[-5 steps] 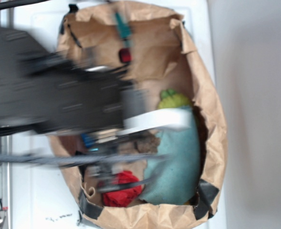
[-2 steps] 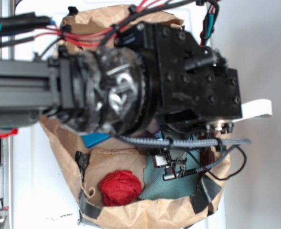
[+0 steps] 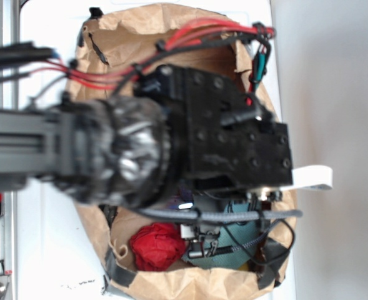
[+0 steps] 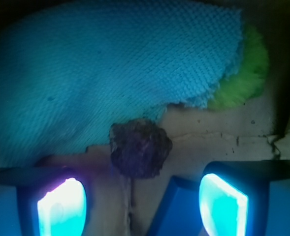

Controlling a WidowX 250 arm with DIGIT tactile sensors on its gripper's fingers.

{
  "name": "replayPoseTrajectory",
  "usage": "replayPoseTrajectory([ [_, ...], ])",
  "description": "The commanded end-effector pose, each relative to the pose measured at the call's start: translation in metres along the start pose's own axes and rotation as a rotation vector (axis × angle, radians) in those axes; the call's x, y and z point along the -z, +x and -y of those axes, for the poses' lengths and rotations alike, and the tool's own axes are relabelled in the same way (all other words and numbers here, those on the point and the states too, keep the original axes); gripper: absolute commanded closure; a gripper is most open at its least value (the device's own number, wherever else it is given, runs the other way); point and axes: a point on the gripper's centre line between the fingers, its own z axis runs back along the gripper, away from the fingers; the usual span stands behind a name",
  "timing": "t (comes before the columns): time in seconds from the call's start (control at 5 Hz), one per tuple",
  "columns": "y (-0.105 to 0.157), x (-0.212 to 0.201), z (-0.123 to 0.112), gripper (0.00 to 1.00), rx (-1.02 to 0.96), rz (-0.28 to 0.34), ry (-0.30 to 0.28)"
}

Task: Grab the red paper.

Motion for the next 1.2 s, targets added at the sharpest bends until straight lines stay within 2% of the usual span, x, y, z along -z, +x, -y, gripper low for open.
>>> replayPoseTrajectory([
  [0.0,0.005,-0.018,-0.005,0.00,0.072,0.047,-0.066],
  [0.4,-0.003,-0.018,-0.006,0.00,0.120,-0.003,-0.105],
  [0.6,-0.015,-0.010,-0.014,0.00,0.166,-0.042,-0.091],
  [0.8,-0.015,-0.012,-0.007,0.00,0.166,-0.066,-0.124],
  [1.0,-0.007,-0.020,-0.018,0.00,0.129,-0.092,-0.211],
])
